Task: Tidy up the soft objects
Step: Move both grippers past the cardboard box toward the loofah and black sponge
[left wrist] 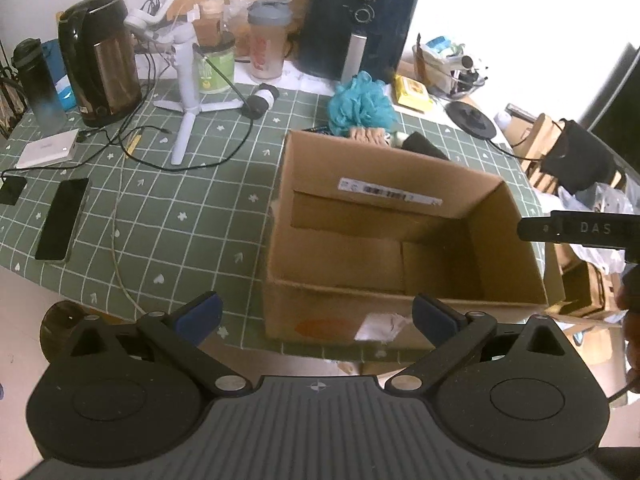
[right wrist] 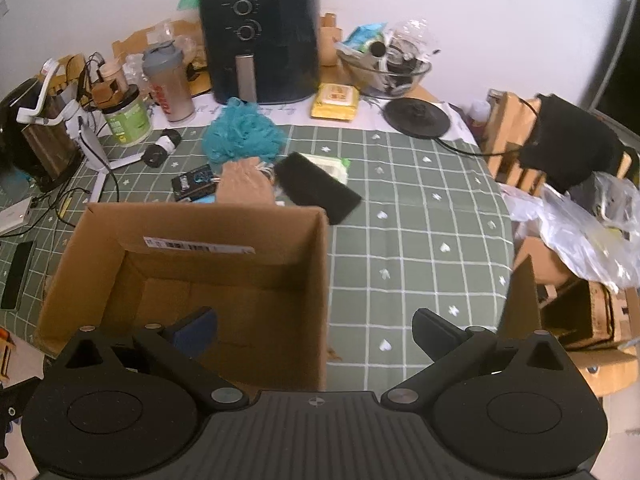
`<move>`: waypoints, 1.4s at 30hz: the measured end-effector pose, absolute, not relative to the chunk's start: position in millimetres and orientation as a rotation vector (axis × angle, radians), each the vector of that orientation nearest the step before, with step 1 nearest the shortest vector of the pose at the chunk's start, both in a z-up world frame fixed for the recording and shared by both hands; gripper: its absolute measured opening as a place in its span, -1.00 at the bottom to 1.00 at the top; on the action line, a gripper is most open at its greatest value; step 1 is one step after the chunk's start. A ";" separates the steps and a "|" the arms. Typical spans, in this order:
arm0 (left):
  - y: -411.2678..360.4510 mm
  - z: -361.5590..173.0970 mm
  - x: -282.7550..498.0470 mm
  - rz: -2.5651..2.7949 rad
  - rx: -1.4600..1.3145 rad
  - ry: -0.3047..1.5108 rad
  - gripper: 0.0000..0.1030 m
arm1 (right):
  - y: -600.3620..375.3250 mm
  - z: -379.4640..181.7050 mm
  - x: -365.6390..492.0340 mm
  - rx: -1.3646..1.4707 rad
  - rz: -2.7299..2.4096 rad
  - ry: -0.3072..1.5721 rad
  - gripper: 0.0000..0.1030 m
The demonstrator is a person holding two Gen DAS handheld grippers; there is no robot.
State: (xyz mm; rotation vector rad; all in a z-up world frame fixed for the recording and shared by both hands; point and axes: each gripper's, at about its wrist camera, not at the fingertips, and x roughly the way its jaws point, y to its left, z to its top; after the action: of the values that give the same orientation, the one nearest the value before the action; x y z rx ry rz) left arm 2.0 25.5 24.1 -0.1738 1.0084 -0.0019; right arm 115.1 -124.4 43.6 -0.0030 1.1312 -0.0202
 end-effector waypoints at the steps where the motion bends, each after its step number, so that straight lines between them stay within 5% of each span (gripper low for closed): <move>1: 28.3 24.4 4.9 -0.005 -0.173 1.005 1.00 | -120.8 43.3 117.1 -0.005 -0.018 1.130 1.00; 42: 41.3 19.7 108.1 -0.235 -0.115 0.986 1.00 | -166.8 41.0 137.7 0.055 -0.101 1.072 1.00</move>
State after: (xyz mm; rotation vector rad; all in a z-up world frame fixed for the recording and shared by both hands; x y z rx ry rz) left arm 108.1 41.3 19.7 -0.1147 0.9856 -0.2352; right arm 137.7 -166.8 41.0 0.0553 1.0719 -0.1006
